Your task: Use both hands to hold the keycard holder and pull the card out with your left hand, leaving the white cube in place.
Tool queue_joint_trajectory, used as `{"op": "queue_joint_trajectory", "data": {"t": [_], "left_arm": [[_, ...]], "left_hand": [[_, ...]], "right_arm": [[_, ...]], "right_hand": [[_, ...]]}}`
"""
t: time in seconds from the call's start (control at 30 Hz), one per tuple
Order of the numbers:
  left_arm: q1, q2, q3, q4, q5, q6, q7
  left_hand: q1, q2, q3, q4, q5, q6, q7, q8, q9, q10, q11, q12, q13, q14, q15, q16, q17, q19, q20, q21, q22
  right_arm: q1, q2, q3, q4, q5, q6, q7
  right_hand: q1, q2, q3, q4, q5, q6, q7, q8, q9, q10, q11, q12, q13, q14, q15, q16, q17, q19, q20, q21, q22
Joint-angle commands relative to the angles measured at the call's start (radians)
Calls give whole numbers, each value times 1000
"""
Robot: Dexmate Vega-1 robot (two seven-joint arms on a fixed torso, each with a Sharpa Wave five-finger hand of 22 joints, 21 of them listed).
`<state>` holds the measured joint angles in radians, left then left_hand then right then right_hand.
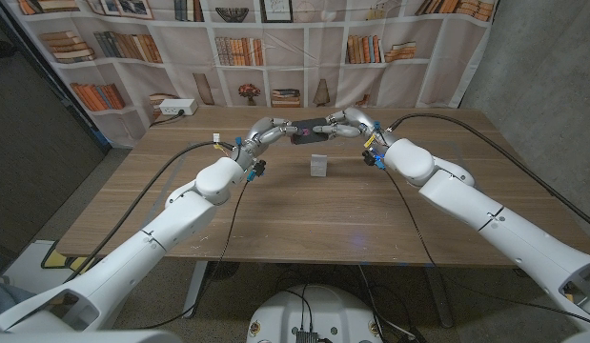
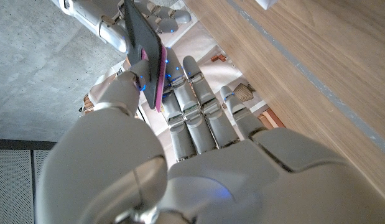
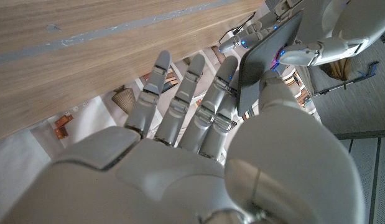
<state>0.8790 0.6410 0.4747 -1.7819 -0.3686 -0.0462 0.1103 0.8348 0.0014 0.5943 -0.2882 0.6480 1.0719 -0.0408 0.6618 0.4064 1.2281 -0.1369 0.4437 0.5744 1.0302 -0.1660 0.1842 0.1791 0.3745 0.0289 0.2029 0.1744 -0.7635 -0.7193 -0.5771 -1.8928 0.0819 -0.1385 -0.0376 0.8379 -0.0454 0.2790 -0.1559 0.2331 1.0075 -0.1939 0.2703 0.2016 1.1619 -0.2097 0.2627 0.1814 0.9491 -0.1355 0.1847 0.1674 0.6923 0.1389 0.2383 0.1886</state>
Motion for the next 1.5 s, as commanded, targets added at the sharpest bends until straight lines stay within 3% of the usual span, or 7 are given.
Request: {"op": "queue_joint_trajectory", "data": {"t": [0.03, 0.27, 0.4, 0.8, 0.93, 1.1, 1.5], "left_arm": [[-7, -9, 4, 11, -4, -7, -3], [-7, -11, 5, 16, -6, -14, -5], [-8, -11, 6, 17, -6, -13, -6], [-9, -15, 4, 27, -18, -23, -15], [-18, -15, 7, 38, -29, -29, -38], [-32, -14, 16, 56, -43, -28, -72], [-51, -11, 29, 75, -56, -42, -122]], "left_hand": [[-3, 3, 186, 173, -2, 9, 4, 5, 2, -8, -40, -1, 5, -3, -35, 3, 6, 0, 1, -3, 3], [-7, 1, 192, 172, -6, 7, 2, 7, 2, -4, -35, -1, 2, -2, -35, 5, 7, 0, 2, -3, 3], [-9, 1, 196, 172, -8, 6, 4, 8, 3, -4, -36, -1, 4, -2, -35, 6, 8, 0, 2, -3, 3], [-13, 0, 189, 170, -23, 8, 5, 5, -9, -12, -37, -3, 9, -2, -39, 13, 16, 0, 5, -2, 4], [-19, -5, 145, 164, -66, -41, 11, -29, -34, -58, -30, -35, -12, -48, -18, 12, 29, -9, 32, -4, 5], [-51, -38, 65, 167, -180, -155, 35, -110, -84, -172, -19, -129, -71, -137, 16, 7, 20, -34, 54, -6, 6], [-117, -81, 12, 192, -302, -259, 51, -206, -144, -290, -1, -222, -137, -238, 41, -3, 4, -69, 86, -10, 7]], "right_arm": [[9, -10, -7, -15, -12, -25, 13], [5, -6, 0, -10, -1, -14, 10], [-8, 6, 8, 7, 0, 24, -18], [-27, 34, 43, 72, 82, 142, -6], [-24, 36, 45, 83, 111, 152, 17], [-12, 35, 43, 97, 173, 153, 81], [-11, 43, 49, 133, 289, 174, 156]], "right_hand": [[9, 3, 7, 8, 1, 25, 3, 11, 3, 32, 2, 8, 3, 13, -44, 2, 3, 0, -8, -3, 3], [27, 18, 21, 10, 2, 65, 9, 24, 4, 109, 1, 21, 5, 43, -51, 2, 3, 5, -14, -4, 3], [86, 77, 66, 4, 6, 124, 15, 46, 6, 190, 1, 35, 10, 81, -67, 2, 3, 12, -35, -3, 3], [137, 119, 91, 1, -4, 97, 43, 33, 11, 185, 18, 41, 31, 126, -90, 17, 15, -21, -80, -15, 6], [141, 120, 90, 1, -8, 96, 45, 34, 16, 183, 23, 44, 37, 126, -91, 14, 14, -31, -93, -18, 6], [164, 124, 90, -1, -18, 102, 51, 34, 20, 180, 32, 53, 51, 129, -98, 8, 13, 43, -102, 9, 5], [166, 125, 84, 7, -26, 106, 50, 30, 18, 184, 31, 63, 61, 139, -91, 6, 11, 52, -116, 6, 2]]}}
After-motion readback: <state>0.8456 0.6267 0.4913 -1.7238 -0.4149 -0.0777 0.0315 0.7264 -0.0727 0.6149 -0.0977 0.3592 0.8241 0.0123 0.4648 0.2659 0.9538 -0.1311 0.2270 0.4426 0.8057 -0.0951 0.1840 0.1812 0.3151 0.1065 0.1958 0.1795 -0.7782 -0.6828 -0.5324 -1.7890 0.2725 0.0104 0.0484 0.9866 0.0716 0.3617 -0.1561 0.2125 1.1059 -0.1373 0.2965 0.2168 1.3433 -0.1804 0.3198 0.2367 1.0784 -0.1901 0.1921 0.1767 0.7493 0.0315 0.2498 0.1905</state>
